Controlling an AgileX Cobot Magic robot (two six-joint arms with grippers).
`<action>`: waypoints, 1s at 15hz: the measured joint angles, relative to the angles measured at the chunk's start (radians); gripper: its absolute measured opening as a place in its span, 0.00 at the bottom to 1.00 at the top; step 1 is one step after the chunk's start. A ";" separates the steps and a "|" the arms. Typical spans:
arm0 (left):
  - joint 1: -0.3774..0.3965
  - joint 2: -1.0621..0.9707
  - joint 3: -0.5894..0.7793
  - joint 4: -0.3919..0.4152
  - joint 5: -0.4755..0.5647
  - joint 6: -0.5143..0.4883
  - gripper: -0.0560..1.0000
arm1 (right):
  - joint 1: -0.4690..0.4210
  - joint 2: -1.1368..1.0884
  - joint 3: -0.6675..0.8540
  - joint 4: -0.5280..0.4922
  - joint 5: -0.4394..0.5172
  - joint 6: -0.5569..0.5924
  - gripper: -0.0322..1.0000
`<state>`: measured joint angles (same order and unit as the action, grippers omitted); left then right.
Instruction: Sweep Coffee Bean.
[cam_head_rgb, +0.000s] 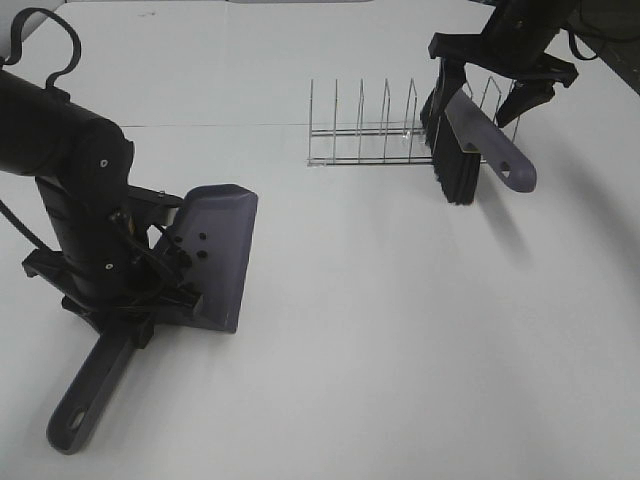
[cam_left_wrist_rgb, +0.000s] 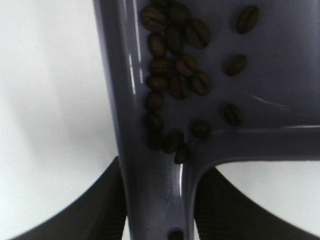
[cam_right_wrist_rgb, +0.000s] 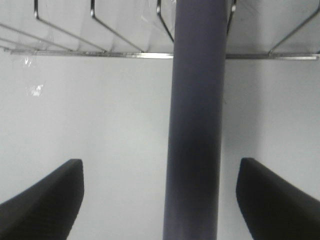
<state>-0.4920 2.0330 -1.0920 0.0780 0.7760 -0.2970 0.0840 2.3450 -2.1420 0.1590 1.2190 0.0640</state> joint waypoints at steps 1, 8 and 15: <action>0.001 0.000 0.000 -0.005 -0.002 -0.006 0.36 | 0.000 -0.058 0.078 0.003 0.000 -0.002 0.71; 0.003 0.034 -0.089 -0.024 -0.099 0.010 0.36 | 0.000 -0.511 0.665 0.042 0.000 -0.052 0.69; 0.003 0.035 -0.107 -0.067 -0.091 0.019 0.74 | 0.000 -0.853 0.981 0.046 0.000 -0.072 0.69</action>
<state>-0.4890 2.0680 -1.1990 0.0110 0.6850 -0.2780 0.0840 1.4920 -1.1610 0.2050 1.2190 -0.0080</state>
